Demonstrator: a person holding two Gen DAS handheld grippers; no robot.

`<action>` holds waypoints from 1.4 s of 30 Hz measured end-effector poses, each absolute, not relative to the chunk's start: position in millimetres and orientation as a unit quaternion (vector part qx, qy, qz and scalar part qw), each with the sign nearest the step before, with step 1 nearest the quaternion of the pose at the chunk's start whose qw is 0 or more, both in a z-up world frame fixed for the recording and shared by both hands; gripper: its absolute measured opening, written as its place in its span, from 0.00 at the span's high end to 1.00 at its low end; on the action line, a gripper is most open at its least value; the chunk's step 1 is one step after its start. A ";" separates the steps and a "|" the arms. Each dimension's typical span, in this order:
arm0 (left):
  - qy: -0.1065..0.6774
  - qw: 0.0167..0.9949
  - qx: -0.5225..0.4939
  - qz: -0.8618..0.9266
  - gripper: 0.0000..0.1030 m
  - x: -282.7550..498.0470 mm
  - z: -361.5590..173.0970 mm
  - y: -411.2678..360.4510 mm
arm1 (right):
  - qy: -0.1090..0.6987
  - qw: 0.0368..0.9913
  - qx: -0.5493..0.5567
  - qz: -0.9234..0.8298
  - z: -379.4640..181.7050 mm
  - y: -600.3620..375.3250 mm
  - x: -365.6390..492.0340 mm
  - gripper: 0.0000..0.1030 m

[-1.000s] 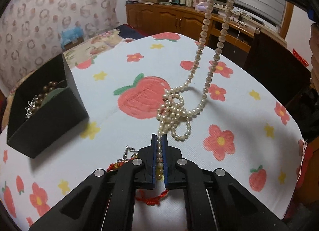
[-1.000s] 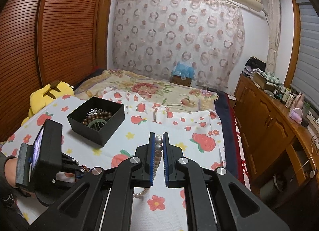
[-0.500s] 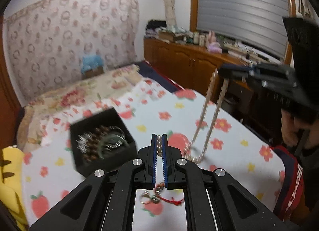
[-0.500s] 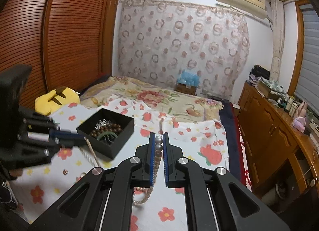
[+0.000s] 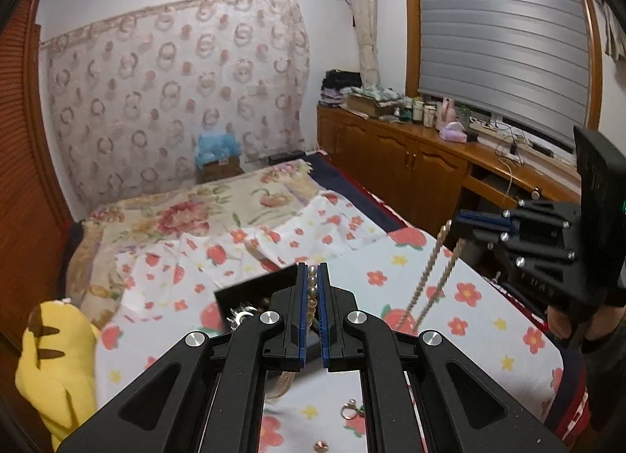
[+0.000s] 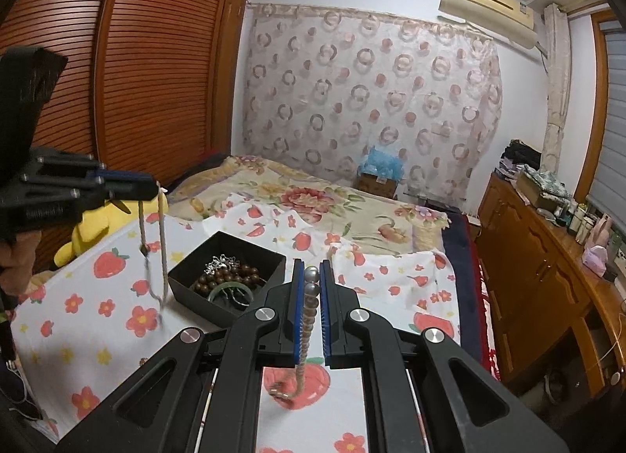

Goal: Organize jewelry
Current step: 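Lift the pearl necklaces with the left tool toward the black box, then lower the pearl necklaces into the black box and open the left tool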

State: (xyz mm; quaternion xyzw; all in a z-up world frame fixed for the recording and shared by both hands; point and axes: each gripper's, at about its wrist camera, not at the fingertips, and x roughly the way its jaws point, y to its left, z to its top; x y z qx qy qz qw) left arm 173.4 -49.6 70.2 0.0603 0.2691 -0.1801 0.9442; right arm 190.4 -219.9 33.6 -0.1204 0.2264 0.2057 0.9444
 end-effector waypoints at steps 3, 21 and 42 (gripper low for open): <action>0.264 0.947 0.066 -0.173 0.96 176.3 78.1 -49.5 | 0.223 0.945 -0.117 0.210 37.0 -216.4 194.1 0.92; 0.257 0.954 0.057 -0.142 0.96 219.4 94.9 -36.7 | 0.177 0.950 -0.116 0.230 97.3 -176.2 219.6 0.92; 0.261 0.956 -0.008 -0.135 0.96 249.0 85.4 -3.1 | 0.177 0.947 -0.125 0.238 118.7 -143.4 250.8 0.92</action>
